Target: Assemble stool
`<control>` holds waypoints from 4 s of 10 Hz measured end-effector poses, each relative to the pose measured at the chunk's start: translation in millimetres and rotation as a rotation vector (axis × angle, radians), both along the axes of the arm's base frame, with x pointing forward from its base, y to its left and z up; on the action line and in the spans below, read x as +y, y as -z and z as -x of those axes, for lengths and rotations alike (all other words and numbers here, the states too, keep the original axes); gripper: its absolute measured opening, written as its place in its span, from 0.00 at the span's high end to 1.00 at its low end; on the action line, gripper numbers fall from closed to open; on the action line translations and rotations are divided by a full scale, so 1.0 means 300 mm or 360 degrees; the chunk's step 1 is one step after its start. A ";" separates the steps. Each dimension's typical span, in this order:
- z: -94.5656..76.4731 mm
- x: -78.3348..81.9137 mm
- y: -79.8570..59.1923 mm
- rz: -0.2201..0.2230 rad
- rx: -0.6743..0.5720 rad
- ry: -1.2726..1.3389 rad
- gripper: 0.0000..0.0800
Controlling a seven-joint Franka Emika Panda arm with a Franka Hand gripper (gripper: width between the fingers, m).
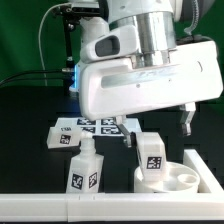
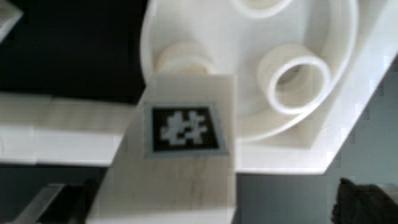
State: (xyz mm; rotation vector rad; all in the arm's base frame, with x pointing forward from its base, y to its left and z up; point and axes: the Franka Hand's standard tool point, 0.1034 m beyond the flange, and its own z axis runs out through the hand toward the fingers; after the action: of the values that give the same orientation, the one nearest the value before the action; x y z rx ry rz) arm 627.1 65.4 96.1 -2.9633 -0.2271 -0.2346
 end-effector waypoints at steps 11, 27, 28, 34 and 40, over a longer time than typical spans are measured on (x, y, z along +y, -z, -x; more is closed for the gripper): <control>-0.056 -0.050 0.027 0.0231 -0.0171 -0.1236 0.19; -0.048 -0.036 0.076 0.0354 -0.0117 -0.1482 0.58; -0.048 -0.035 0.078 0.0304 -0.0095 -0.1255 0.58; -0.052 0.038 0.079 0.0123 0.0048 -0.0272 0.58; -0.059 0.087 0.082 -0.0139 0.0090 0.0846 0.58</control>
Offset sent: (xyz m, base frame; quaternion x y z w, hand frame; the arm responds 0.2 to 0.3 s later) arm 0.0244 -0.0160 0.0047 -0.0306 -0.0232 -0.1880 0.9814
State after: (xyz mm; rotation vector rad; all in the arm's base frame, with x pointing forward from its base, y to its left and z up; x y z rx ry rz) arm 644.7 91.4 71.5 -2.8750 0.5686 -0.2129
